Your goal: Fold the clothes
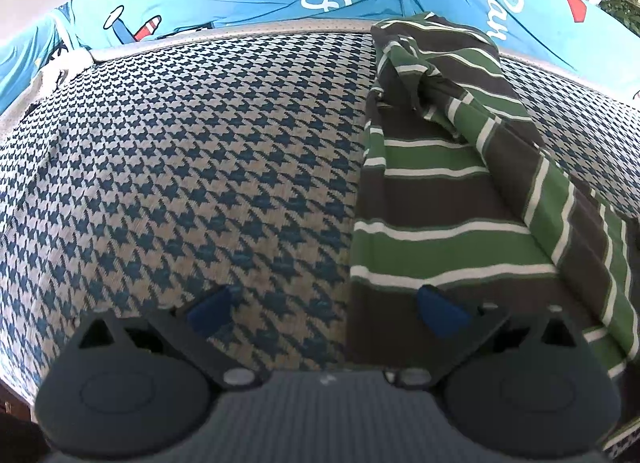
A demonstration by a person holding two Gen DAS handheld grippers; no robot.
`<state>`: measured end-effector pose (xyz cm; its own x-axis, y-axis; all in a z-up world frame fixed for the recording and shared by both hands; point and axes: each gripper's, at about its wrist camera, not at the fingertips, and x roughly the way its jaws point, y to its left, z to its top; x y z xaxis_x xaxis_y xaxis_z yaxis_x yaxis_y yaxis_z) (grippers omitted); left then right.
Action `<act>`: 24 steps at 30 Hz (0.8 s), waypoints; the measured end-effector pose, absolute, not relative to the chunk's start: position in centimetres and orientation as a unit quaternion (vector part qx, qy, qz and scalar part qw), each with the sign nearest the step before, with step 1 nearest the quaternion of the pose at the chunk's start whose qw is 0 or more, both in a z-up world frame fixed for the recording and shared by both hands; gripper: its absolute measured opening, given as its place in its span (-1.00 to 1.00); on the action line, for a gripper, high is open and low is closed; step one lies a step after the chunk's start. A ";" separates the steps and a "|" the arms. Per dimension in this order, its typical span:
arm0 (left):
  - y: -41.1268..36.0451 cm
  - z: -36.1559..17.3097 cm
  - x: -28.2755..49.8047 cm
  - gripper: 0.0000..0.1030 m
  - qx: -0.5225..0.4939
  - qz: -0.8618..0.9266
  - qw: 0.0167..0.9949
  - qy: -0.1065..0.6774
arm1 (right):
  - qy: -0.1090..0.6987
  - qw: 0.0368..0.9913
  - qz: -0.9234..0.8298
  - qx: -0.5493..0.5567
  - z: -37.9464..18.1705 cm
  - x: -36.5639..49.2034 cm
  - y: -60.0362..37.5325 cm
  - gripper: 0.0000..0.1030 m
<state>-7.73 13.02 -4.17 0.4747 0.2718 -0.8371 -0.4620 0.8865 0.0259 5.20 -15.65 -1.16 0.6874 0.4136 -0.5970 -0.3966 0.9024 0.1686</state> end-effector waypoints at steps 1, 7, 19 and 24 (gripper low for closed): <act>13.0 -4.1 -7.8 1.00 -0.102 0.216 0.853 0.465 | 0.328 0.918 0.222 0.012 -1.1 5.1 -15.6 -0.75; 13.4 -4.0 -8.1 1.00 -0.103 0.223 0.852 0.463 | 0.317 0.916 0.244 0.026 0.1 4.1 -15.3 -0.79; 15.0 -2.5 -9.5 1.00 -0.121 0.257 0.855 0.435 | 0.270 0.878 0.396 0.015 4.6 -2.7 -10.7 -0.80; 16.4 -1.3 -10.9 1.00 -0.141 0.285 0.865 0.388 | 0.260 0.843 0.472 -0.011 5.2 -6.5 -7.4 -0.80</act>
